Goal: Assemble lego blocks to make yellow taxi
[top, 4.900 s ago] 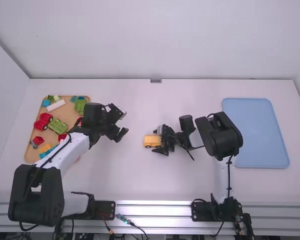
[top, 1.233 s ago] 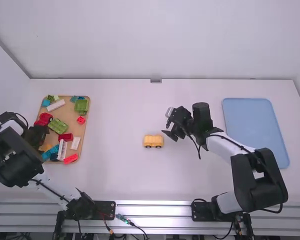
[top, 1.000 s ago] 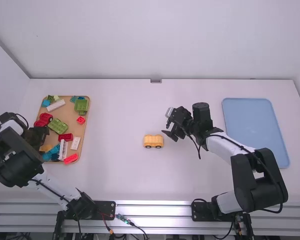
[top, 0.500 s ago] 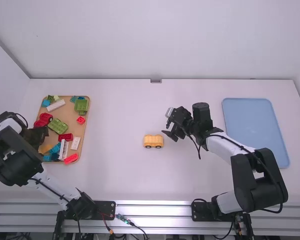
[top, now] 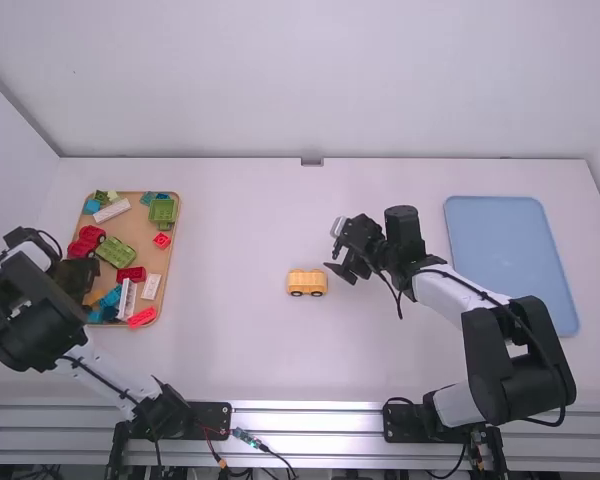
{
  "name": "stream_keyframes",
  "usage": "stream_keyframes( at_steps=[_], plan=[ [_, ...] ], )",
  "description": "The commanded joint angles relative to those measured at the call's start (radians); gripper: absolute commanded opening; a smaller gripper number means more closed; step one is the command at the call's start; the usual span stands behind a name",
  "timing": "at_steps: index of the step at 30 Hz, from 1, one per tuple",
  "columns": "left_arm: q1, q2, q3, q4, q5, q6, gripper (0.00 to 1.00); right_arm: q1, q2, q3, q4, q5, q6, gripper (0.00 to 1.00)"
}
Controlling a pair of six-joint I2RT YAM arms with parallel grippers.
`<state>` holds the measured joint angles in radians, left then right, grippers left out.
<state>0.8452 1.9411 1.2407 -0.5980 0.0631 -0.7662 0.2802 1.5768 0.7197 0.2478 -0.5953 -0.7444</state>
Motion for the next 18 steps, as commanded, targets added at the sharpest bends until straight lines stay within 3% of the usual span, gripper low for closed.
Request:
stream_keyframes(
  at_steps=[1, 8, 11, 18],
  plan=[
    [0.007, 0.015, -0.023, -0.026, -0.059, -0.015, 0.83, 0.001, -0.014, 0.018, -0.003, -0.005, -0.004, 0.99],
    [0.006, 0.015, -0.025, -0.026, -0.059, -0.052, 0.75, 0.001, -0.015, 0.018, -0.003, -0.005, -0.004, 0.99],
    [0.004, 0.015, -0.025, -0.065, -0.131, -0.144, 0.82, 0.001, -0.015, 0.018, -0.004, -0.005, -0.004, 0.99],
    [0.011, 0.015, -0.025, -0.067, -0.177, -0.141, 0.86, 0.001, -0.014, 0.018, -0.008, -0.006, -0.005, 0.99]
  ],
)
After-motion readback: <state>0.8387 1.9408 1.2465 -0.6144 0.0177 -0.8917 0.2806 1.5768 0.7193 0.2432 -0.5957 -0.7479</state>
